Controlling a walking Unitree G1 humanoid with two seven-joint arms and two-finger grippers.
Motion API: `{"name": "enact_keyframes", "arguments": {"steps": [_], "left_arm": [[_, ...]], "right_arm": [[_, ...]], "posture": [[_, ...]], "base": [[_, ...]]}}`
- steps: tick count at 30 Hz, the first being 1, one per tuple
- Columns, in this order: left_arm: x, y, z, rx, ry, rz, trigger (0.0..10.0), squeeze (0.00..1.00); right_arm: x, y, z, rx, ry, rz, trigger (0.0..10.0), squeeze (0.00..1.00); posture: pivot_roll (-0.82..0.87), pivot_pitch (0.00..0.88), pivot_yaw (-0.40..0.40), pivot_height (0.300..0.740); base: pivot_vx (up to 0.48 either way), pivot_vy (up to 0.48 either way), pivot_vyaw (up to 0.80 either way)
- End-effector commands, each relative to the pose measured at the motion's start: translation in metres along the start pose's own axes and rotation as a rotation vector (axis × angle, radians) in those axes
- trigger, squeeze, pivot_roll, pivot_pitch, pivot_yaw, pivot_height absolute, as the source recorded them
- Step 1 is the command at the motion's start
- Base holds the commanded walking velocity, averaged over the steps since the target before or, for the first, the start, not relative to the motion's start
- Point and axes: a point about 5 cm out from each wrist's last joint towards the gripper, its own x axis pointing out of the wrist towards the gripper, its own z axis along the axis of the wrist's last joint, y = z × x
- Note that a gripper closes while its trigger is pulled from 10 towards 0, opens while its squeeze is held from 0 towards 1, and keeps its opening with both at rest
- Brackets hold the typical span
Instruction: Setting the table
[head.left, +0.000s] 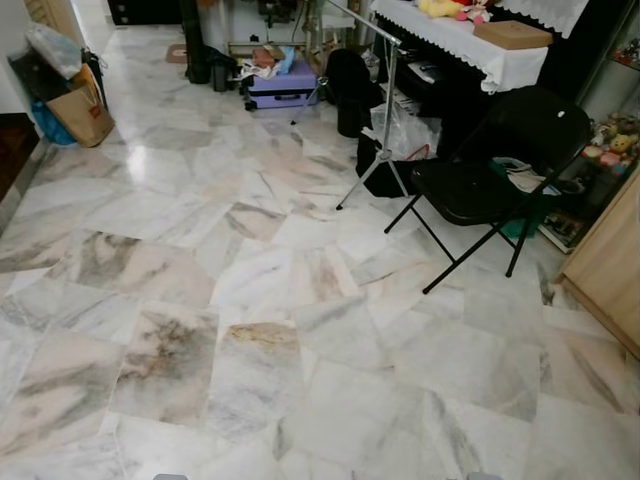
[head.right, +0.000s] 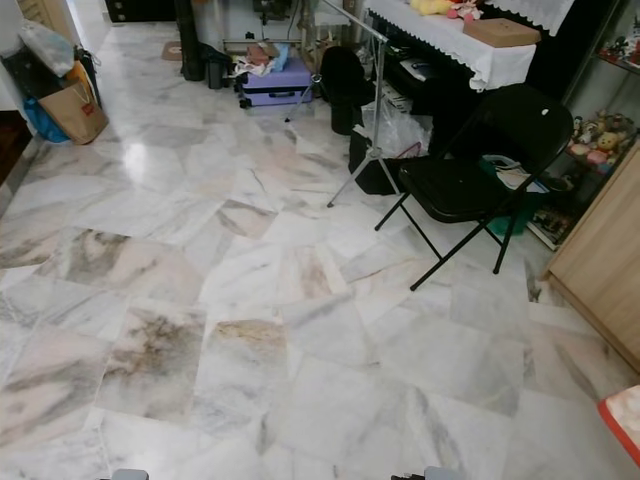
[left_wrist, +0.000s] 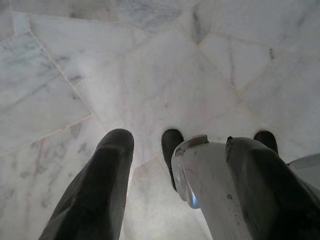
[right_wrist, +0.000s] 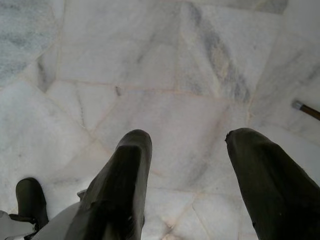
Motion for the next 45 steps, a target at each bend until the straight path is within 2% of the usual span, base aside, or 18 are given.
{"name": "enact_keyframes", "arguments": {"steps": [1, 6, 10, 15, 45], "left_arm": [[0.012, -0.023, 0.034, 0.118, -0.003, -0.064, 10.0, 0.00], [0.011, -0.027, 0.031, 0.158, 0.003, -0.082, 10.0, 0.00], [0.011, -0.023, 0.030, 0.213, 0.002, -0.057, 10.0, 0.00], [0.010, -0.020, 0.028, 0.160, 0.009, -0.052, 10.0, 0.00], [0.013, -0.025, 0.042, 0.186, -0.031, -0.075, 10.0, 0.00]], "right_arm": [[0.001, 0.008, 0.002, 0.222, 0.019, 0.061, 10.0, 0.00], [0.000, 0.010, -0.003, 0.205, 0.031, 0.070, 10.0, 0.00], [0.000, 0.012, -0.002, 0.211, 0.027, 0.069, 10.0, 0.00], [0.001, 0.013, 0.000, 0.219, 0.020, 0.074, 10.0, 0.00], [0.001, 0.017, 0.000, 0.214, 0.024, 0.087, 10.0, 0.00]], "posture": [[0.02, 0.092, -0.028, 0.740], [0.03, 0.076, -0.029, 0.740], [0.03, 0.075, -0.029, 0.740], [0.03, 0.071, -0.025, 0.740], [0.03, 0.101, -0.026, 0.740]], "base": [[0.000, 0.000, -0.76], [0.000, 0.000, -0.76], [0.000, -0.349, -0.76], [0.000, -0.256, -0.76], [0.000, 0.000, -0.76]]}}
